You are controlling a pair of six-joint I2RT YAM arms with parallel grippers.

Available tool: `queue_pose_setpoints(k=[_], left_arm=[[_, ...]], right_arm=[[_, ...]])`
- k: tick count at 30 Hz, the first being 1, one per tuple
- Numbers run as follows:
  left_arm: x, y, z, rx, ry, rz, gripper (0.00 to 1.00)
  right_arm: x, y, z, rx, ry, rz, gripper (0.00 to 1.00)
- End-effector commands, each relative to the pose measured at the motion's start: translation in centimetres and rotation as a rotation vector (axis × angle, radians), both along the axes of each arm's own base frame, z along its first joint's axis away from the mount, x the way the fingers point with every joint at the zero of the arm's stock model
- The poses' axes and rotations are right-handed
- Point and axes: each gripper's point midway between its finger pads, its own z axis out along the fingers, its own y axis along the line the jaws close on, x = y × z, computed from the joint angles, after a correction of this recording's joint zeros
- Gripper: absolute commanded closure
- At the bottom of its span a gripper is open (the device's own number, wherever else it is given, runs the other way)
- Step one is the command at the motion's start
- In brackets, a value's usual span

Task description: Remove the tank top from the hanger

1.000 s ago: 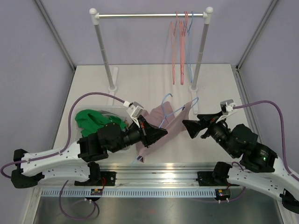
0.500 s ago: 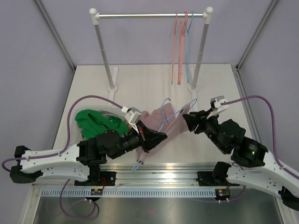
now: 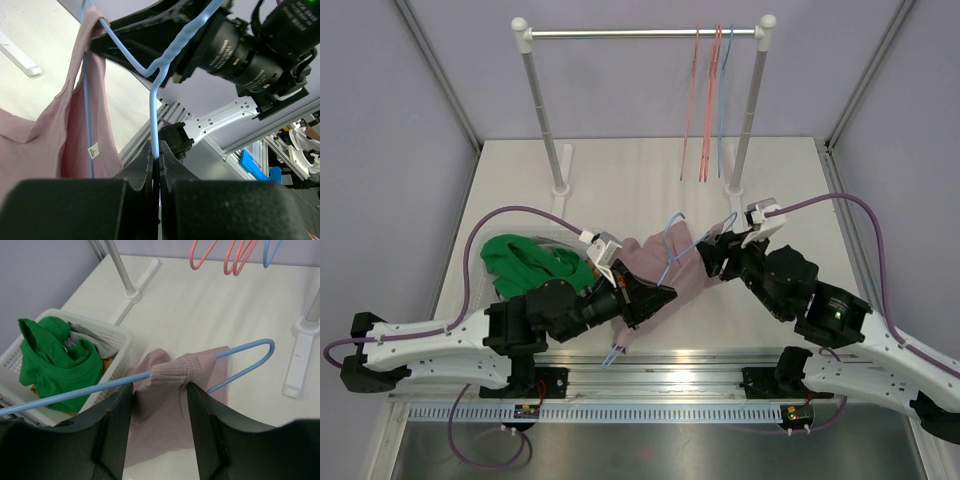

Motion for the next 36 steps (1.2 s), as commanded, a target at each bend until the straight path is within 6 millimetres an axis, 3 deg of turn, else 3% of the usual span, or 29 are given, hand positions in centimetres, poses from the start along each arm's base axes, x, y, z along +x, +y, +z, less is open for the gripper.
queue_pose_setpoints(k=[1,4,5,7,18,23,24,27,31,36], left_arm=[[0.0,0.6,3.7,-0.143,-0.007,0.012,1.0],[0.0,0.7,3.6,-0.14,-0.006,0.017,1.0],[0.2,0.8,3.4,-0.135,-0.007,0.026,1.0],[0.5,1.0,3.1,-0.12,-0.005,0.045,1.0],[1.4,3.5,0.1,0.027,0.007,0.12,1.0],[0.2,3.5,-0.4,0.051,-0.014,0.045,1.0],[-0.1,3.5,-0.7,0.051,-0.02,0.023,1.0],[-0.6,3.9,-0.3,0.041,-0.033,-0.004,1.0],[-0.1,5.2,-0.6,0.027,-0.035,0.04,1.0],[-0.2,5.3,1.1,-0.073,-0.106,0.028,1.0]], right_arm=[[1.0,0.3,1.5,0.008,-0.03,-0.041,0.47],[1.5,0.0,1.2,-0.009,-0.033,-0.078,0.57],[1.7,-0.2,1.1,-0.017,-0.033,-0.093,0.79],[1.9,-0.8,1.1,-0.027,-0.037,-0.124,1.0],[3.0,-3.5,0.1,-0.092,-0.024,-0.212,0.98],[5.3,-4.4,-1.7,-0.15,0.057,-0.217,0.98],[6.3,-5.6,-2.0,-0.155,0.072,-0.258,0.98],[7.7,-6.4,-3.3,-0.193,0.131,-0.283,0.96],[8.2,-6.0,-5.6,-0.165,0.239,-0.259,0.94],[6.2,-1.9,-6.8,-0.028,0.31,-0.041,0.87]])
